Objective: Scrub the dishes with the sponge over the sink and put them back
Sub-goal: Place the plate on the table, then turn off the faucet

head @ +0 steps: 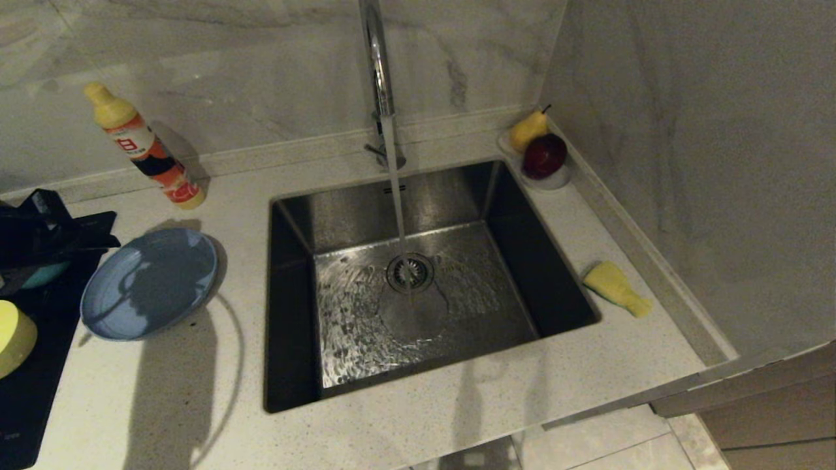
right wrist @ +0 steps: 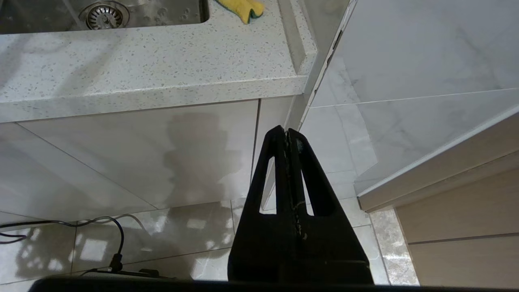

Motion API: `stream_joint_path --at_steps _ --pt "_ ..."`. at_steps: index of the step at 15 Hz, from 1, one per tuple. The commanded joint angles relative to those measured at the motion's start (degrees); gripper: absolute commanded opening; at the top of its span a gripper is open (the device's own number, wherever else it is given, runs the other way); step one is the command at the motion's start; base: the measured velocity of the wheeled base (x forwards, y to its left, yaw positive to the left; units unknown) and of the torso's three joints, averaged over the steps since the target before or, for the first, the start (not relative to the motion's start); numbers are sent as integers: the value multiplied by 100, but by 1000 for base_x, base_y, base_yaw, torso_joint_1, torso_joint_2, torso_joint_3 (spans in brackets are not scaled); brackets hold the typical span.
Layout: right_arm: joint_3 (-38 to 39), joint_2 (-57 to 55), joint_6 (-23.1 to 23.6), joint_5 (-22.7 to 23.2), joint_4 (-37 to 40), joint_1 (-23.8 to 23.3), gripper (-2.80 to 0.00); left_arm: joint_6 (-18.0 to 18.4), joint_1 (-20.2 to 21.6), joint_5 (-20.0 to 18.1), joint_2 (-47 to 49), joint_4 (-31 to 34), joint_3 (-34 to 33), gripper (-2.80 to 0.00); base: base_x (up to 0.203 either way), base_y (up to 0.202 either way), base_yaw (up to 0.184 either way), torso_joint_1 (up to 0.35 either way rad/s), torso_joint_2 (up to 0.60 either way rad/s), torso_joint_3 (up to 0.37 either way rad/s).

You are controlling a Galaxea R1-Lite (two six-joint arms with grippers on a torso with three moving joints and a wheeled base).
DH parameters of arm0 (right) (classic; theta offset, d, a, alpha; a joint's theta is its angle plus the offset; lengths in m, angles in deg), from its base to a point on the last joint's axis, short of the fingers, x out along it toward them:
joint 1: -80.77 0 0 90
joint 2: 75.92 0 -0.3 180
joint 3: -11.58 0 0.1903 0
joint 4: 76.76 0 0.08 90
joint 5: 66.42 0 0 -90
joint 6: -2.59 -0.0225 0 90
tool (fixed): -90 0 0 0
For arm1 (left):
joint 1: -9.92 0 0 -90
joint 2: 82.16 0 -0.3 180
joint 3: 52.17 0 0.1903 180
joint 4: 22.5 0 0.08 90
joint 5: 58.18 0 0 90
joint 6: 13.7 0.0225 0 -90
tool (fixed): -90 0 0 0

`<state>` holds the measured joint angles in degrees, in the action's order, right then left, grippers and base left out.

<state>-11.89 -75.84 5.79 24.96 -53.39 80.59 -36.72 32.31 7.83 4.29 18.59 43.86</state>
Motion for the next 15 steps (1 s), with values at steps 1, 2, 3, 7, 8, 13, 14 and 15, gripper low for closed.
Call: stream_joint_path --at_steps 1,2,3,7,8,13,14,15 --pt "1 -7 6 3 0 1 -280 -32 -562 -30 -189 -34 48 -280 0 0 0 0 0 0" --pt "1 -7 6 3 0 -1 -280 -55 -886 -33 -220 -93 71 -280 0 0 0 0 0 0" --pt "1 -7 6 3 0 -2 -280 -75 -1269 -30 -242 -150 113 -280 0 0 0 0 0 0" --pt "1 -7 6 3 0 1 -280 -609 -2663 21 186 -214 1018 -280 0 0 0 0 0 0" --pt "1 -7 6 3 0 1 -280 -760 -2842 32 454 -220 1241 -280 0 0 0 0 0 0" --pt "1 -7 6 3 0 1 -280 -1071 -3507 763 1585 -568 1503 -280 0 0 0 0 0 0" --pt "1 -7 6 3 0 -8 -280 -1270 -3603 873 1762 -894 1506 -280 0 0 0 0 0 0" --pt "1 -7 6 3 0 1 -280 -1368 -3648 912 1820 -1041 1506 -280 0 0 0 0 0 0"
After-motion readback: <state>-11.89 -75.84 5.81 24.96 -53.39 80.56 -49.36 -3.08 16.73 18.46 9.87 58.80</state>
